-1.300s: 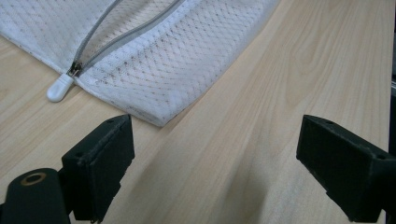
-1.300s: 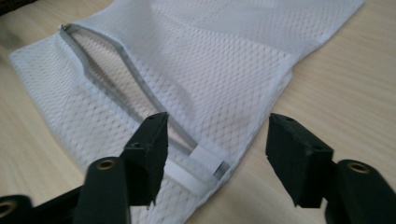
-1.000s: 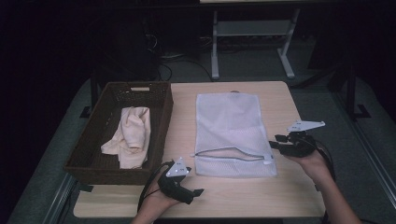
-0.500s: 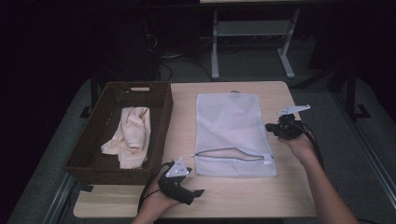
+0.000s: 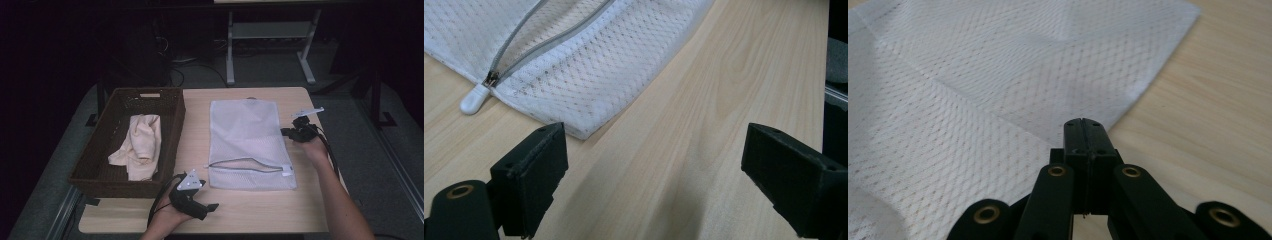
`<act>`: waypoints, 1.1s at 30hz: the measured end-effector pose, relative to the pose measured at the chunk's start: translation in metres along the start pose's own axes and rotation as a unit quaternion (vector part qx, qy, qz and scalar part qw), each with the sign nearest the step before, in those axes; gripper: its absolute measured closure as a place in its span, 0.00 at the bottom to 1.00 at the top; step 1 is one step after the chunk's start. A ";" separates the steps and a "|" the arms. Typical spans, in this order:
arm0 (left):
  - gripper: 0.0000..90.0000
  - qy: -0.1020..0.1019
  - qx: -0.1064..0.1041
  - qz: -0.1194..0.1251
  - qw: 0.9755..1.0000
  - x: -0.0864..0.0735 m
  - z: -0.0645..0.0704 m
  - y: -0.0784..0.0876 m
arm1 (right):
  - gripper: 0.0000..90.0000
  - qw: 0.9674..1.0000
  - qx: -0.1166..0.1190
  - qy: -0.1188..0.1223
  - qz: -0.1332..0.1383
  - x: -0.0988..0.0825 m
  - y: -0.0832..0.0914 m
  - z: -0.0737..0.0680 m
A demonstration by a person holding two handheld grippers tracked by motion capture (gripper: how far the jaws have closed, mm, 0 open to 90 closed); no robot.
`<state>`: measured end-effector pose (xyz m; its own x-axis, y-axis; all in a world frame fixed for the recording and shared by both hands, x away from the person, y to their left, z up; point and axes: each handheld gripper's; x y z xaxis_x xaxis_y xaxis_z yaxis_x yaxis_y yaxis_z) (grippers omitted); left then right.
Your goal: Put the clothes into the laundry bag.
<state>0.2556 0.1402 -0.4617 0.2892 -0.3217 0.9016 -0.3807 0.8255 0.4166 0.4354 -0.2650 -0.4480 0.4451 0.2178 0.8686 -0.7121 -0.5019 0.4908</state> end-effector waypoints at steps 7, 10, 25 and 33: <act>0.12 0.001 0.000 0.002 1.000 0.000 0.000 0.000 | 1.00 1.000 0.008 0.009 -0.027 -0.004 -0.019 -0.009; 0.12 0.000 0.000 0.002 1.000 0.000 0.001 0.001 | 1.00 0.999 0.004 0.017 -0.035 -0.005 -0.025 -0.010; 0.12 -0.001 0.001 0.002 1.000 0.000 0.000 0.003 | 1.00 0.998 -0.026 0.026 -0.050 -0.005 -0.029 0.000; 0.12 -0.001 0.001 0.001 1.000 0.000 0.000 0.003 | 1.00 0.997 -0.023 0.030 -0.060 -0.006 -0.023 0.002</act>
<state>0.2549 0.1423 -0.4605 0.2860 -0.3210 0.9029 -0.3831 0.8254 0.4148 0.4500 -0.2567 -0.4646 0.4965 0.3241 0.8052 -0.6808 -0.4300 0.5929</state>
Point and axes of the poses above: each handheld gripper's, and its own axes: y roughly backward along the jaws, x roughly out of its top, z roughly to its right, and after that the axes turned 15 degrees about z, right-handed
